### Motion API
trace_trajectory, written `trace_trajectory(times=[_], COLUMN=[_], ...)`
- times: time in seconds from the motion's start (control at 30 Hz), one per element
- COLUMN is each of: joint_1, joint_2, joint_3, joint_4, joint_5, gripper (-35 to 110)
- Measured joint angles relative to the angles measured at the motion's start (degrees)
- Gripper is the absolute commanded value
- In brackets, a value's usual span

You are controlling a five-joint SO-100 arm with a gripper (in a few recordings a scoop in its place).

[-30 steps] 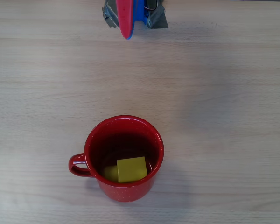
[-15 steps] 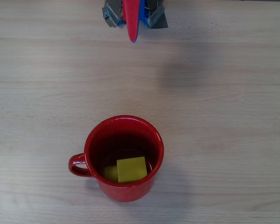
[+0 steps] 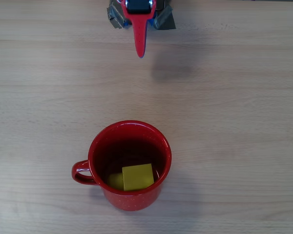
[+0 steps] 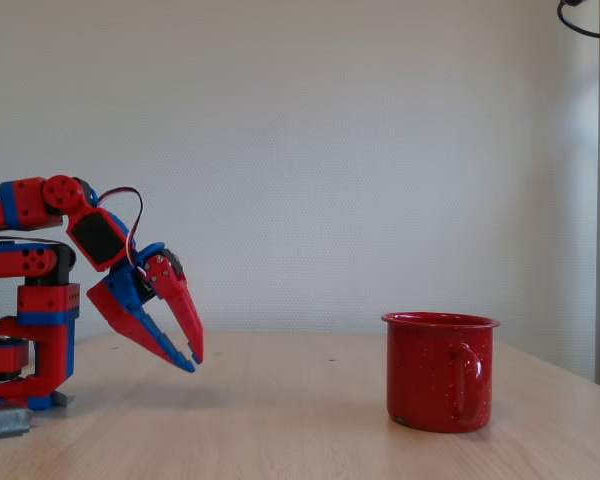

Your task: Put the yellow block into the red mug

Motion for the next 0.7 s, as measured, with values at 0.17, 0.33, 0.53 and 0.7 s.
trace_trajectory(times=[0.17, 0.33, 0.53, 0.7], joint_1=[-1.3, -1.1, -1.0, -1.0], joint_2=[2.1, 2.3, 2.3, 2.3], joint_3=[0.3, 0.3, 0.3, 0.3], joint_4=[0.9, 0.9, 0.9, 0.9], joint_5=[-0.1, -0.5, -0.4, -0.4], gripper=[0, 0, 3, 2])
